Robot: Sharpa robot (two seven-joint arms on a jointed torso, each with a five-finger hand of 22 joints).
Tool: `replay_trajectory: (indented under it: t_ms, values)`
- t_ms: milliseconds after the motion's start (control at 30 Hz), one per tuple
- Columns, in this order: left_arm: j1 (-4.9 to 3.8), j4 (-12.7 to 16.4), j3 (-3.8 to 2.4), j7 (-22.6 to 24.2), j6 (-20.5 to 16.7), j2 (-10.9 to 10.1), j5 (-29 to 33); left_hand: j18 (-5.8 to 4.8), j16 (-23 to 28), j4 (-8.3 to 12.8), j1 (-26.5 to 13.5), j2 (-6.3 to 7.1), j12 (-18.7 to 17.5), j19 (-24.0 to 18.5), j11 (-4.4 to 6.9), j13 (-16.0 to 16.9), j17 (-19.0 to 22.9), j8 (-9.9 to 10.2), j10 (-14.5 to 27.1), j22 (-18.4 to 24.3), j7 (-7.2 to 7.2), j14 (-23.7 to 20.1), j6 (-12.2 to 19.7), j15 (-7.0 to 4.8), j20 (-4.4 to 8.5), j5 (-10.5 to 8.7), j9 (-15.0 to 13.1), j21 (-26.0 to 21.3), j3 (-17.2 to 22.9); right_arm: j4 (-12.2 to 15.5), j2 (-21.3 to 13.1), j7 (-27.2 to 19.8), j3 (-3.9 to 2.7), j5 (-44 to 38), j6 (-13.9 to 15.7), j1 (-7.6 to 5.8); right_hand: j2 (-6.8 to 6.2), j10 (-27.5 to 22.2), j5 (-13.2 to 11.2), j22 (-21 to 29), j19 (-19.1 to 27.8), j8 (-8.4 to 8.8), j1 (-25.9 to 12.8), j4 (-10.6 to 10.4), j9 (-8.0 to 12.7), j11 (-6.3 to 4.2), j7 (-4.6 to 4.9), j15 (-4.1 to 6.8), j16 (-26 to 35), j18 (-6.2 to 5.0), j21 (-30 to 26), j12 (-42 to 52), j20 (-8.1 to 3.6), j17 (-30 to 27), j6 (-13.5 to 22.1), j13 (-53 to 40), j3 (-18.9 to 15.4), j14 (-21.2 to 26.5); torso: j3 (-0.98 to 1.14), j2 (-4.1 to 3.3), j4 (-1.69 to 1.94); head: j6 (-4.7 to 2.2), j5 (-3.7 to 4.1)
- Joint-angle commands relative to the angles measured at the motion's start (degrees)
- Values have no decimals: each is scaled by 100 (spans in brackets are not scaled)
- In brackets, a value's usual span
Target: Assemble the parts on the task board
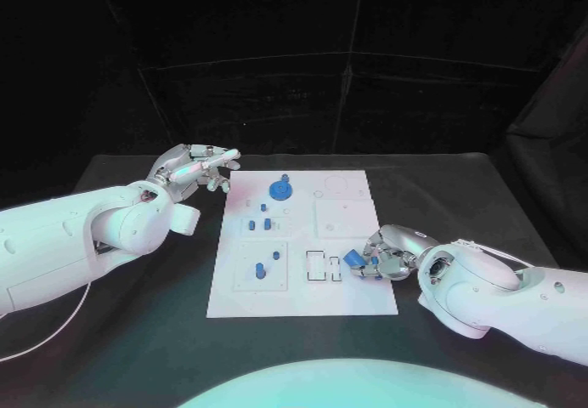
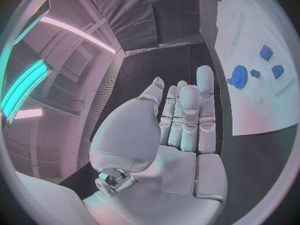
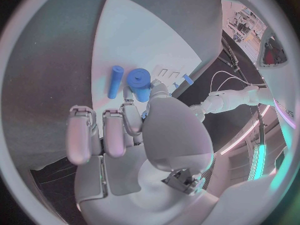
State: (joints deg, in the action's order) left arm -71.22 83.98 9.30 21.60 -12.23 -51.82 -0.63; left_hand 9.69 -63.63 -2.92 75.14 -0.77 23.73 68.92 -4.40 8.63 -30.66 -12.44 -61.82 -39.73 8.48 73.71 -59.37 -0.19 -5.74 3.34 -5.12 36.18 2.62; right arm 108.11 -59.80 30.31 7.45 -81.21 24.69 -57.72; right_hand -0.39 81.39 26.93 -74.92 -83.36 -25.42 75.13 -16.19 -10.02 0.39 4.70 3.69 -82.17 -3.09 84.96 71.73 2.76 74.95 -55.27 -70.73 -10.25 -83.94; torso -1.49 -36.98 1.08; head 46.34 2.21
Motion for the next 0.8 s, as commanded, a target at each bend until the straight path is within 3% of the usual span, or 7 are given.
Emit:
replay_trajectory:
  t_ms: [33, 267, 433, 600, 800]
  values:
    - [-2, 3, -5, 50, 75, 3, 14, 79, 10, 20, 68, -9, 34, 6, -10, -9, 10, -37, 35, 9, 9, -30, 48, 20, -21, 0, 9, -36, -3, 140, -22, -307, -10, 492, 669, -9, 59, 22, 107, -516, -56, -32, 96, 15, -46, -50, -27, 15, -24, 74, 40, 47, -6, 29, -70, -30, 31, -345, 2, 6, 4, -19, 4]
    - [4, 8, -5, 49, 73, 0, 14, 79, 10, 21, 69, -11, 35, 6, -10, -9, 9, -37, 35, 9, 9, -30, 48, 20, -21, 0, 9, -37, -2, 292, 8, -395, -16, 658, 766, -15, 34, 21, 137, -519, -57, -20, 111, 17, -44, -51, -26, 18, -22, 75, 41, 34, -11, 26, -67, -29, 11, -344, -9, -15, 14, -57, 11]
    - [4, 13, -5, 49, 72, -1, 14, 79, 10, 21, 69, -11, 35, 6, -10, -9, 9, -37, 35, 9, 9, -30, 48, 20, -21, 0, 9, -37, -2, 224, 189, -353, -17, 758, 516, -17, 34, 11, 113, -516, -55, -4, 48, -28, -43, -44, -17, 15, -11, 74, 40, -4, -14, 9, -70, -10, -37, -339, -7, -12, 14, -44, -9]
    - [4, 22, -5, 48, 78, 7, 14, 79, 10, 21, 69, -11, 35, 6, -10, -9, 9, -37, 35, 9, 9, -30, 48, 20, -21, 0, 9, -37, -2, 94, 449, -321, -18, 874, 248, -17, 93, 1, 1, -508, -48, 10, -35, -41, -46, -45, -21, 14, 6, 72, 36, -61, -14, -18, -96, 18, -82, -331, -11, -15, 36, -49, 2]
    - [4, 28, -5, 44, 77, -1, 14, 79, 8, 23, 76, -17, 37, 8, -10, -11, 9, -38, 39, 12, 10, -30, 50, 20, -21, 0, 9, -39, -3, -47, 647, -111, -19, 873, 88, -17, 153, 3, -79, -504, -45, 10, -204, -48, -57, -52, -34, 19, 14, 70, 33, -100, -16, -23, -141, 20, -167, -329, -10, -14, 25, -57, -51]
